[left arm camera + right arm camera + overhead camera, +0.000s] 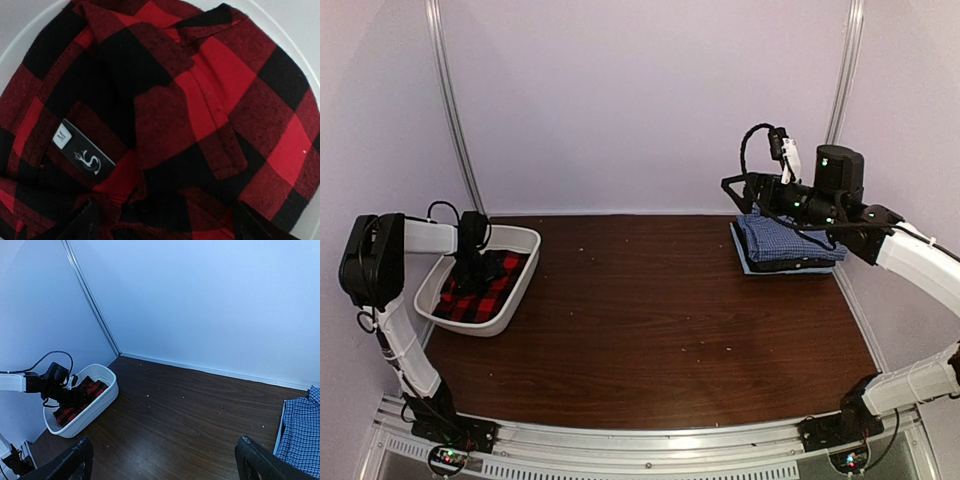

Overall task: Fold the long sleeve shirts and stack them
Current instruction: Pick up the crumpled shirt from the bin.

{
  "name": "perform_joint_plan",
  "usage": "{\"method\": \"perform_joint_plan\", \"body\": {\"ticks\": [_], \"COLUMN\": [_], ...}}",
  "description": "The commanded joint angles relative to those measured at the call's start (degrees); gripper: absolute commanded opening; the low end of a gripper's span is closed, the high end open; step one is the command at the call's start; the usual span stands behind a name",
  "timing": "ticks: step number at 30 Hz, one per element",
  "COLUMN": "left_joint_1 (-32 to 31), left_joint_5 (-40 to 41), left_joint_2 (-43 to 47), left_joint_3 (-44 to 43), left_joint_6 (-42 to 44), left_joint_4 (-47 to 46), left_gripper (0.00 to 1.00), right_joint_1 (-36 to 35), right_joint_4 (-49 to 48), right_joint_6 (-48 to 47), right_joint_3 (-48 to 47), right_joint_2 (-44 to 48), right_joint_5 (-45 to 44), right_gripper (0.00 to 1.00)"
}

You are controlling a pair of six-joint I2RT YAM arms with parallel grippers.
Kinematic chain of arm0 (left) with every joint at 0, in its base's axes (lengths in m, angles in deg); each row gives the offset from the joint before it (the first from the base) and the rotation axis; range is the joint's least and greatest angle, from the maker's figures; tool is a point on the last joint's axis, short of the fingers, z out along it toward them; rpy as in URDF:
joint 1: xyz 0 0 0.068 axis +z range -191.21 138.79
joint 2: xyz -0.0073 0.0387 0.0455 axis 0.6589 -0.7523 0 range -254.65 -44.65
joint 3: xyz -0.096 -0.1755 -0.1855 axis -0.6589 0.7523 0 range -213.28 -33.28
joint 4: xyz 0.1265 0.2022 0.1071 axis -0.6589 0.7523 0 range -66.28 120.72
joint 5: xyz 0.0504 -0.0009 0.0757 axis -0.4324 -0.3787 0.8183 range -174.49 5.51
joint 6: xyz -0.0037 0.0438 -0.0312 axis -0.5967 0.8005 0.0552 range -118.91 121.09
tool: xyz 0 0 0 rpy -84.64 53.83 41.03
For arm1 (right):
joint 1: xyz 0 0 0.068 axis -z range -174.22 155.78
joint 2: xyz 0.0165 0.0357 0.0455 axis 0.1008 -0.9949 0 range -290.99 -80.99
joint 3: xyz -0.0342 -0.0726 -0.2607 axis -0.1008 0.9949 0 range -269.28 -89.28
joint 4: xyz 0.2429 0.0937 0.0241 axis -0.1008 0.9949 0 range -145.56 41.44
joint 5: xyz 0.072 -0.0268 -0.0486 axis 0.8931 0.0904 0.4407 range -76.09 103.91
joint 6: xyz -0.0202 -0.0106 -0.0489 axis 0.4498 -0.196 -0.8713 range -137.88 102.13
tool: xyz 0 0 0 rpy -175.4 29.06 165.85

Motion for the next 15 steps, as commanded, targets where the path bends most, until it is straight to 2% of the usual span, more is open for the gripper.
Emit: {"method": "perform_joint_plan", "body": {"ticks": [1,5,9,11,13,15], "left_joint_1": [0.58,1.63,1.63,1.59,1.63,1.63], "left_joint_5": [-1.06,-1.37,-0.57,0.35,1.04,1.48], "left_joint_2": [-3.2,-5.03,-4.54,-3.33,-1.82,-0.08], "left_joint_3": [0.45,0.34,-0.36,-1.05,-1.73,-2.38], "left_joint_6": [-0.16,0.22,0.96,1.47,2.21,2.91], "left_joint_4": [-5.01,-6.26,-5.94,-5.11,-4.47,-3.74], "left_gripper": [0.88,0.66,0.26,0.1,0.01,0.0], "right_joint_1": [-0.1,-0.06,-0.1,-0.1,-0.1,-0.1], "right_joint_4": [-1.56,-1.48,-1.26,-1.37,-1.41,-1.51], "right_joint_6": [-0.1,-0.06,-0.06,-0.03,0.01,0.1], "right_joint_3": [0.33,0.2,0.07,0.13,0.06,0.06], "right_joint_2": [0.42,0.29,0.2,0.15,0.03,-0.11], "right_joint_5": [1.89,2.0,2.0,1.95,2.15,2.31], "right_gripper": [1.0,1.0,1.0,1.0,1.0,1.0]}}
